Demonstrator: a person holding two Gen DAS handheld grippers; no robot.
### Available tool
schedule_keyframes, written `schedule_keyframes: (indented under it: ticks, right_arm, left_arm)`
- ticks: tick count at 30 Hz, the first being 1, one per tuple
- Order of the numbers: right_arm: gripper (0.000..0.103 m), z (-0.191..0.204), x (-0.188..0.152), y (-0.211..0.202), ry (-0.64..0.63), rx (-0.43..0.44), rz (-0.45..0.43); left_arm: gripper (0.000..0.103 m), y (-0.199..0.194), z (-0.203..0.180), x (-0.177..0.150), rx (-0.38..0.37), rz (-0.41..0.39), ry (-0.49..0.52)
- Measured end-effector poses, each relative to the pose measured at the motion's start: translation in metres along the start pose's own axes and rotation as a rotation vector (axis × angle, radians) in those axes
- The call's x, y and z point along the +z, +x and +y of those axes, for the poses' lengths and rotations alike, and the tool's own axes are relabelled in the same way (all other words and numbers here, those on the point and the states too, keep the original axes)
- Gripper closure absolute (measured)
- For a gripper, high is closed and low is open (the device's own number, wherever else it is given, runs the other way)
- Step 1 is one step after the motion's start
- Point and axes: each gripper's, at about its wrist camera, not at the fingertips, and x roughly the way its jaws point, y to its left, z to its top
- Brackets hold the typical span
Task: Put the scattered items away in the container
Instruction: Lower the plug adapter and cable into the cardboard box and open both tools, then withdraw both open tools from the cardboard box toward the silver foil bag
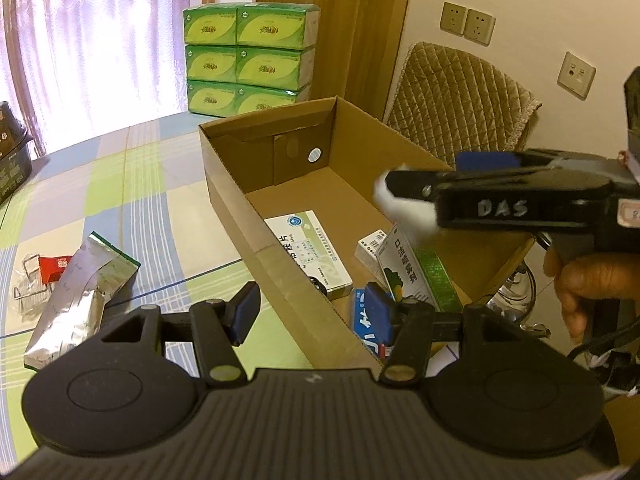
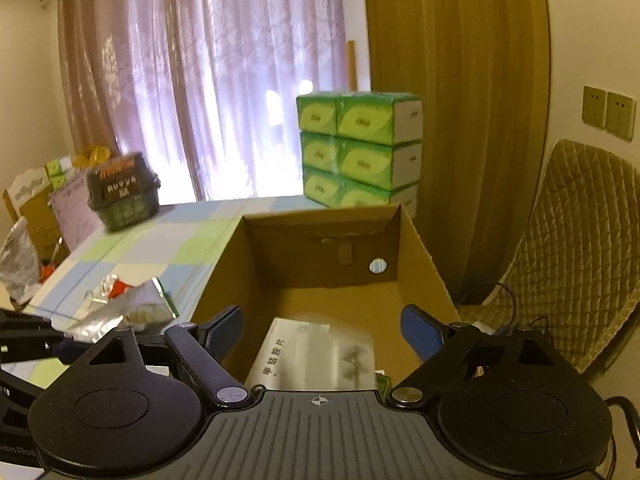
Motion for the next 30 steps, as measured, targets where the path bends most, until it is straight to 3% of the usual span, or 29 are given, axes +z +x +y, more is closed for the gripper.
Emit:
schedule_keyframes:
  ticks: [15,30]
  right_arm:
    - [0.012,-0.015,-0.010,-0.017,0.069,-0.030,0.019]
    - [0.012,0.020,-0.016,-0.049,0.060,0.004,0.022]
  left_arm:
    - [0.050,-0.007,0.004,-0.014,0.007,0.013,-0.019]
    - [0.045,-0.047,0.017,-0.037,0.052,0.008,-0.040]
